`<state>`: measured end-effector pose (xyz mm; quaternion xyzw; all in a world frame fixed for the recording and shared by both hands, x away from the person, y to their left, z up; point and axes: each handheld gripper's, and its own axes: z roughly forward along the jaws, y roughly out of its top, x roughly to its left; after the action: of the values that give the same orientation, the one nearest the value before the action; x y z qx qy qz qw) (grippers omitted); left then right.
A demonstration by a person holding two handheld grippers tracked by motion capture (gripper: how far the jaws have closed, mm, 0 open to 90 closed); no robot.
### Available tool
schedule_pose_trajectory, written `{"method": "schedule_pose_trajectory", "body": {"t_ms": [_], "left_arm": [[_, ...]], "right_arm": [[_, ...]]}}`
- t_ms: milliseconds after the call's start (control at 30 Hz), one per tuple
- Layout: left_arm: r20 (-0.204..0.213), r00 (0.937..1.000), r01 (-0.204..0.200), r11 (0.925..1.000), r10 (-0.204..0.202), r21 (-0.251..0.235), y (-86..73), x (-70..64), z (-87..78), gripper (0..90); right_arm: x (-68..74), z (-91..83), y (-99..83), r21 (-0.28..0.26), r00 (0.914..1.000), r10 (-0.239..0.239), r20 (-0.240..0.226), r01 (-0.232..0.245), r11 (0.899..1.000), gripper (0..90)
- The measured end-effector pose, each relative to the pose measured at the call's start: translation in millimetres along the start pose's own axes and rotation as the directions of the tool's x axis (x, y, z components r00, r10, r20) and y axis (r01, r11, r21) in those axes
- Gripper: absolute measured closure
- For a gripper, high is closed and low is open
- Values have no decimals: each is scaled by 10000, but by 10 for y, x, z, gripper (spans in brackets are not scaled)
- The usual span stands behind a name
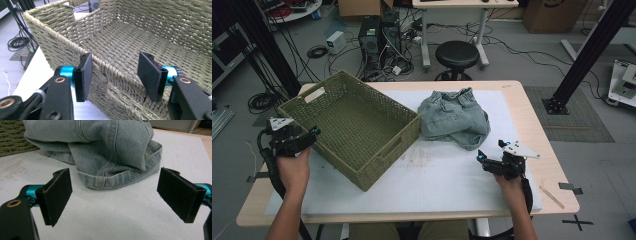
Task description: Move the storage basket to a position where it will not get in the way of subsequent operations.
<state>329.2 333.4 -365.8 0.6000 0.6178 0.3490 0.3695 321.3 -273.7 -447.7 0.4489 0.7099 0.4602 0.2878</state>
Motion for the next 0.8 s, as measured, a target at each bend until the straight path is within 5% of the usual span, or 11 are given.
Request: {"method": "schedule_pose_trajectory", "body": {"t_ms": [433,800], "left_arm": [[229,9997,26,9999,-23,-124,-13,134,-13,507],[602,9977,314,9995,-315,17,26,562,28,519]], "right_arm": [[5,-12,-5,-85,10000,14,-22,-15,10000,127],[13,-21,-9,-158,10000,-67,-36,66,9999,127]]}}
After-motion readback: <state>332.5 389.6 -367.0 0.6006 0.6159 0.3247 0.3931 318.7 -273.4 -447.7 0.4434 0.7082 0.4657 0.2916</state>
